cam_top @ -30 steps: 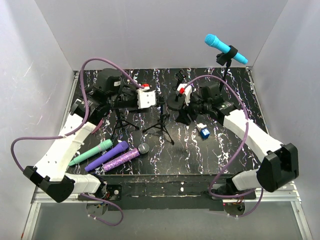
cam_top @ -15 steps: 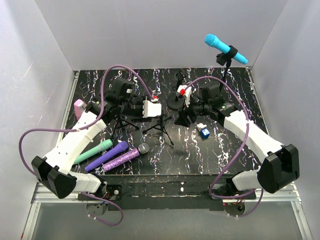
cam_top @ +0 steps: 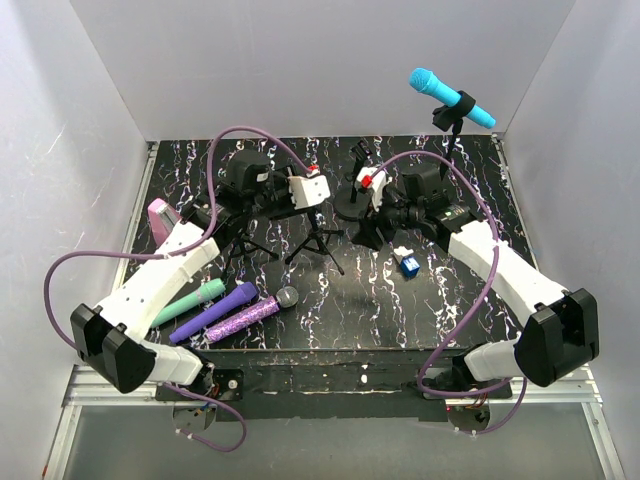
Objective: Remove the microphone from the stand
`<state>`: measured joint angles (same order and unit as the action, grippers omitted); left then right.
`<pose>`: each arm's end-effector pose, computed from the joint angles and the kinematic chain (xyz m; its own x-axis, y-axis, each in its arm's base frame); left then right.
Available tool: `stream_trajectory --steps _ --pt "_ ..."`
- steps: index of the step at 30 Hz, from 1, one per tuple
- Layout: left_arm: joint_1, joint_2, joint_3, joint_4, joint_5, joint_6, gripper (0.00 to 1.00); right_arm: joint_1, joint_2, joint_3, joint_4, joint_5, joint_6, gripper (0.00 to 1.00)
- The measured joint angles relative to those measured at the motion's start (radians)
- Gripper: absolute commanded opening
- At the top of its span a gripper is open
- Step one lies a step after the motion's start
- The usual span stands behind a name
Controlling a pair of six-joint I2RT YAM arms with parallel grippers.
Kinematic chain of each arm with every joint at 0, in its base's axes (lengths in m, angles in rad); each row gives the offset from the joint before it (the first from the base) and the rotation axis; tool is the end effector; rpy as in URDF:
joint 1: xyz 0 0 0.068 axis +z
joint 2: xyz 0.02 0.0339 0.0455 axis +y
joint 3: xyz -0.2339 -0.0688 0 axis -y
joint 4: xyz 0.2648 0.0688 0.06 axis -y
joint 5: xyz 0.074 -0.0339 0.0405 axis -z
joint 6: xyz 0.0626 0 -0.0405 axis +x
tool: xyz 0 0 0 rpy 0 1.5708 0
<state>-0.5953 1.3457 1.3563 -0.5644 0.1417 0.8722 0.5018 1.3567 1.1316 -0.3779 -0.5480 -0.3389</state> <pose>0.2828 -0.2022 0.3328 0.2212 0.7658 -0.6039 0.7544 0.2580 0.6035 0.2883 0.1954 0.2692 -0.2074 -0.4374 -0.8750 -0.9073 0.4204 0.0048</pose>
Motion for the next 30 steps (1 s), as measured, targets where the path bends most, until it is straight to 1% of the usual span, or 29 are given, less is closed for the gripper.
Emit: stream_trajectory --steps 4,8,13,18,24,30 --pt "-0.001 0.005 -0.001 0.017 -0.016 0.006 0.0 -0.009 0.0 -0.003 0.011 0.006 0.003 0.63" --pt "-0.003 -0.002 -0.029 0.06 -0.015 0.051 0.0 -0.014 0.0 -0.003 0.019 0.014 0.011 0.63" --pt "-0.004 -0.016 -0.087 0.148 -0.026 0.146 0.0 -0.018 0.0 -0.004 0.031 0.022 0.021 0.63" --pt "-0.004 -0.011 -0.146 0.278 -0.082 0.249 0.0 -0.023 0.0 -0.004 0.038 0.026 0.021 0.63" --pt "-0.002 0.026 -0.153 0.393 -0.154 0.324 0.0 -0.031 0.0 -0.005 0.037 0.034 0.021 0.63" --pt "0.014 0.043 -0.166 0.472 -0.191 0.38 0.0 -0.042 -0.01 -0.014 0.037 0.045 0.021 0.63"
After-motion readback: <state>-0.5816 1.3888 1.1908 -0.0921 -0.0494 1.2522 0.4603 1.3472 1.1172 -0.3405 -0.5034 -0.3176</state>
